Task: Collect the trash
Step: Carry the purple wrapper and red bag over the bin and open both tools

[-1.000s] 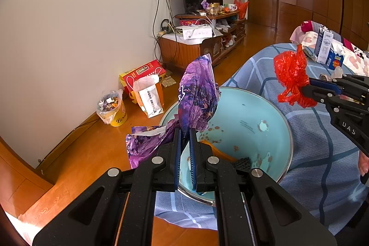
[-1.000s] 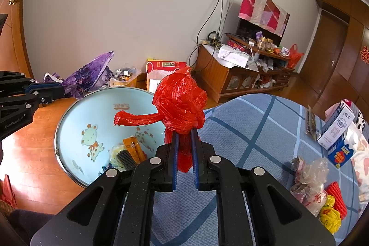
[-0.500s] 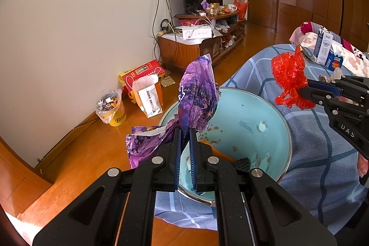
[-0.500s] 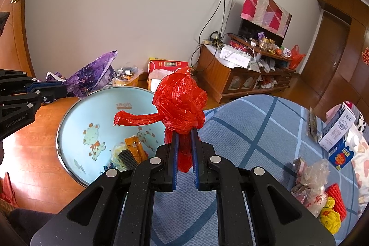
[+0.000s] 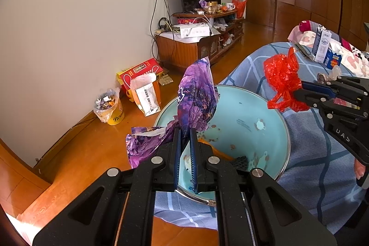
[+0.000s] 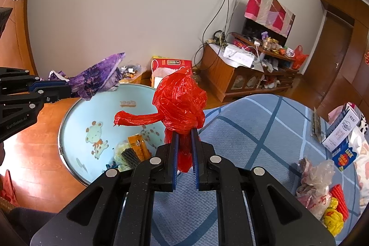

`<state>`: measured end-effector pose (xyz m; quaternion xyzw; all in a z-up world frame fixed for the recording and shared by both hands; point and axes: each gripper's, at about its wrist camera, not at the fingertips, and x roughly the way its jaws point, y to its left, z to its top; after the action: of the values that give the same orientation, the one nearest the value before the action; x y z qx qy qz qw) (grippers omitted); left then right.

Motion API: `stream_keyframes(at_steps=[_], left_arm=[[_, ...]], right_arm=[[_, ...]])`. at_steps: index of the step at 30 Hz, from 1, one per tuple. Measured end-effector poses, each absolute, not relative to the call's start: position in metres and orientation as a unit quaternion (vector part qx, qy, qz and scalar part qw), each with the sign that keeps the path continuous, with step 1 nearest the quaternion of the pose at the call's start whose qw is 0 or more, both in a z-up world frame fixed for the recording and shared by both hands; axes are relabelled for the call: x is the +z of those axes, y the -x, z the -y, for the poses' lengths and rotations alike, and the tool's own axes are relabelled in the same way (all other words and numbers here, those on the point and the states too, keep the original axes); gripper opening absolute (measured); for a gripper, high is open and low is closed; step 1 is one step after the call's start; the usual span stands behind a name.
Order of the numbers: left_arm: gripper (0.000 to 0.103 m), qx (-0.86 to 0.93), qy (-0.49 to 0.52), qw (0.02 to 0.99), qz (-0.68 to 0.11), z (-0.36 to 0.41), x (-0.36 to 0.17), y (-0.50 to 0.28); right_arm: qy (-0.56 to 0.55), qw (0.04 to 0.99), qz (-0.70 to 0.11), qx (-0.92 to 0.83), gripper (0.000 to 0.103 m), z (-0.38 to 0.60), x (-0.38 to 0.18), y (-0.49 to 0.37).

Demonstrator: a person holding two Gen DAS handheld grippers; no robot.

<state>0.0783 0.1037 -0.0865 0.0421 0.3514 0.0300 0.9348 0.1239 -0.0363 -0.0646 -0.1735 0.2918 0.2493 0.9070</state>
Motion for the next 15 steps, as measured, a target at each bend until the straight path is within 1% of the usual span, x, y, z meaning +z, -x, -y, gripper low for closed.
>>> stream_keyframes(at_steps=[3,4,5,6,8,10,14,15], left_arm=[[0.011,0.026,-0.043,0.935,-0.351,-0.1017,-0.0865,-0.0782],[0.012,0.025,-0.043,0.935,-0.351,-0.1017,-0.0869,-0.0778],[0.015,0.023,-0.043,0.935,-0.351,-0.1006,-0.0871,-0.0777],[0.017,0.022,-0.044,0.935,-0.350,-0.0997,-0.0872,-0.0773],[0.022,0.018,-0.045,0.936,-0.350,-0.0984,-0.0875,-0.0771],[0.025,0.017,-0.046,0.935,-0.350,-0.0970,-0.0881,-0.0771],[0.036,0.016,-0.047,0.934,-0.353,-0.0952,-0.0915,-0.0779],[0.037,0.016,-0.047,0.934,-0.354,-0.0950,-0.0923,-0.0777]], right_arm=[[0.174,0.905,-0.293,0.254,0.012,0.0344,-0.0648,-0.1240],[0.174,0.905,-0.293,0.256,0.014,0.0341,-0.0655,-0.1241],[0.173,0.905,-0.293,0.256,0.022,0.0339,-0.0661,-0.1242],[0.173,0.905,-0.293,0.256,0.029,0.0342,-0.0667,-0.1245],[0.170,0.905,-0.294,0.255,0.034,0.0355,-0.0680,-0.1255],[0.169,0.905,-0.295,0.255,0.035,0.0361,-0.0693,-0.1255],[0.165,0.907,-0.294,0.252,0.041,0.0386,-0.0690,-0.1244],[0.164,0.907,-0.294,0.251,0.041,0.0385,-0.0690,-0.1241]])
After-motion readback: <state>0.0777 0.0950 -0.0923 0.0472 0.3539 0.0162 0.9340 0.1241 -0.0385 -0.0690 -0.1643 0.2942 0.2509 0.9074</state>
